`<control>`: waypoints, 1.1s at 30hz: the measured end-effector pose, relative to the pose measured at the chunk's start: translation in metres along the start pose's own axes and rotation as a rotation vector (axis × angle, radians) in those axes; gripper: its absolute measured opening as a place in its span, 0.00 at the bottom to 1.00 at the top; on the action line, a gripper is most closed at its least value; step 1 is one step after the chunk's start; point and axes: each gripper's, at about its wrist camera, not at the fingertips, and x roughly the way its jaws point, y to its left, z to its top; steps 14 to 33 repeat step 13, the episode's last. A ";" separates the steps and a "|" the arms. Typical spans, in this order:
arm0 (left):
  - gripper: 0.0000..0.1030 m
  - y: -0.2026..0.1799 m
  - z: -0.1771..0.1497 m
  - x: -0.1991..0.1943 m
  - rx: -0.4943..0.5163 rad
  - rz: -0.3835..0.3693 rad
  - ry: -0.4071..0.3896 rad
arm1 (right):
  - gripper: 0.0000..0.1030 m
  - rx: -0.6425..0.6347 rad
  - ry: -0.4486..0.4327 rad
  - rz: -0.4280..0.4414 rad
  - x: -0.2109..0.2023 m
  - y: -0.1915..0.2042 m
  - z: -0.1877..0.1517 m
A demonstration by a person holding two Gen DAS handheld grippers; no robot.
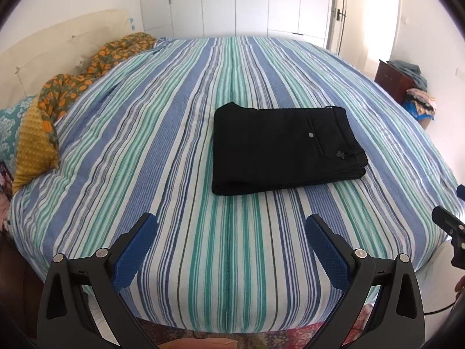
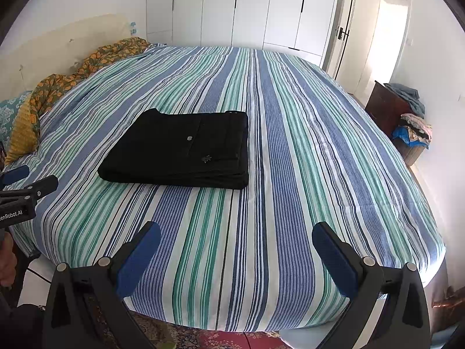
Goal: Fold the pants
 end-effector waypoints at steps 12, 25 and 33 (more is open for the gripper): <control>0.99 -0.001 -0.006 0.005 -0.015 -0.036 0.035 | 1.00 0.007 0.028 0.014 0.008 0.001 -0.009; 0.99 -0.001 -0.006 0.005 -0.013 -0.033 0.036 | 1.00 0.009 0.029 0.015 0.008 0.000 -0.009; 0.99 -0.001 -0.006 0.005 -0.013 -0.033 0.036 | 1.00 0.009 0.029 0.015 0.008 0.000 -0.009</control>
